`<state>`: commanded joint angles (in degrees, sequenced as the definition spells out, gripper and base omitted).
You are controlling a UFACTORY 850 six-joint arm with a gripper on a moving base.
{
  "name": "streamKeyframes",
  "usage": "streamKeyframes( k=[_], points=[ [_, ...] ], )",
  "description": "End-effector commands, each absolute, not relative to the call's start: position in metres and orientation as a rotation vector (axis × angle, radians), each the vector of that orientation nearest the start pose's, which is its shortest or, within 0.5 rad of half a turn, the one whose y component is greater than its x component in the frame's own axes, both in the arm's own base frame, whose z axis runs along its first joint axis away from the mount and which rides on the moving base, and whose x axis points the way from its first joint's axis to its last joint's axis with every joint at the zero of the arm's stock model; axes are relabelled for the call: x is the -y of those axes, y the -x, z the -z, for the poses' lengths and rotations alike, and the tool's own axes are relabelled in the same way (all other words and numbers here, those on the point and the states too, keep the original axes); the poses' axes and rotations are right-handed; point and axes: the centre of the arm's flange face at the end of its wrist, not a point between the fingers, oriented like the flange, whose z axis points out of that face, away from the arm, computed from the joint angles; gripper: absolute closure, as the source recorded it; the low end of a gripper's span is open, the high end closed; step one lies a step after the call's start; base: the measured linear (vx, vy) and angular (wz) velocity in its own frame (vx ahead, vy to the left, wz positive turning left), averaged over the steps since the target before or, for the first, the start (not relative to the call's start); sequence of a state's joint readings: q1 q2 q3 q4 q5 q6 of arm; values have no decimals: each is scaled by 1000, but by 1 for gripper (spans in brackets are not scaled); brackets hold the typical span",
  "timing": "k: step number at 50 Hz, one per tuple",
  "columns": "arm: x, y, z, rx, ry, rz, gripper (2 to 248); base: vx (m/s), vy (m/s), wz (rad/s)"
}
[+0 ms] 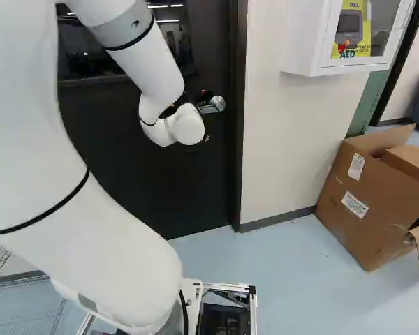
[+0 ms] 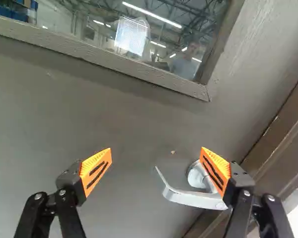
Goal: Open the door and move inside
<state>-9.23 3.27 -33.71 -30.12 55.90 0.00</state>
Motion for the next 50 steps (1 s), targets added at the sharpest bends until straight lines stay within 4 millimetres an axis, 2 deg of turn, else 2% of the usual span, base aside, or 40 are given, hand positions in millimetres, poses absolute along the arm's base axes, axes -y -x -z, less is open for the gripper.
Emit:
streamKeyframes(
  k=[34,50],
  points=[
    [34,-454,-502,643,2165,2219,3,0,0,0],
    [34,-455,-488,637,2192,2181,3,0,0,0]
  ],
)
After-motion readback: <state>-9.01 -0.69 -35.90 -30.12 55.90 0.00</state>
